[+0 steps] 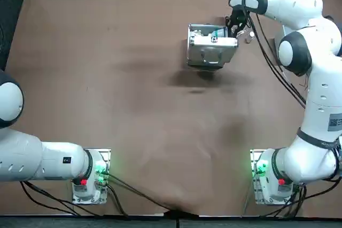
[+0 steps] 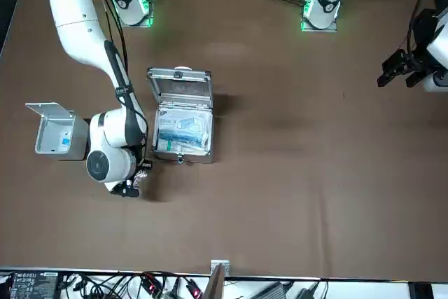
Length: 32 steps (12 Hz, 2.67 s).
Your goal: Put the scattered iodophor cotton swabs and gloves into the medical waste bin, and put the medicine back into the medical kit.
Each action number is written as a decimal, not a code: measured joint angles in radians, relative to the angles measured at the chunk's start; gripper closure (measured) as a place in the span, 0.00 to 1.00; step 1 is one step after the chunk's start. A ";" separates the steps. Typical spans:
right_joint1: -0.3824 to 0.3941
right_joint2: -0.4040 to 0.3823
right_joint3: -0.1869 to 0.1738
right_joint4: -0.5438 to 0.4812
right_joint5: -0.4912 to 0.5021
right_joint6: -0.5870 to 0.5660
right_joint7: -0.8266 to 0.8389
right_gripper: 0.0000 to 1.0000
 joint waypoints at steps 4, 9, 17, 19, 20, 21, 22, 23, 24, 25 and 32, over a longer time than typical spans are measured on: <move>-0.001 -0.001 -0.003 0.001 0.000 0.000 0.000 0.90; -0.001 0.000 -0.003 0.003 0.000 0.000 0.000 0.99; -0.014 -0.137 -0.015 0.039 0.001 -0.088 0.000 0.99; -0.029 -0.182 -0.017 0.051 0.001 -0.143 -0.002 0.99; -0.038 -0.202 -0.018 0.058 0.001 -0.175 -0.007 0.99; -0.048 -0.218 -0.019 0.066 0.001 -0.204 -0.017 0.99; -0.058 -0.231 -0.021 0.075 0.001 -0.236 -0.032 0.99; -0.070 -0.244 -0.022 0.081 0.001 -0.265 -0.056 0.99; -0.084 -0.255 -0.024 0.086 0.001 -0.286 -0.080 0.99; -0.102 -0.266 -0.025 0.087 0.001 -0.306 -0.105 0.99; -0.250 -0.314 -0.033 0.087 -0.005 -0.440 -0.305 0.99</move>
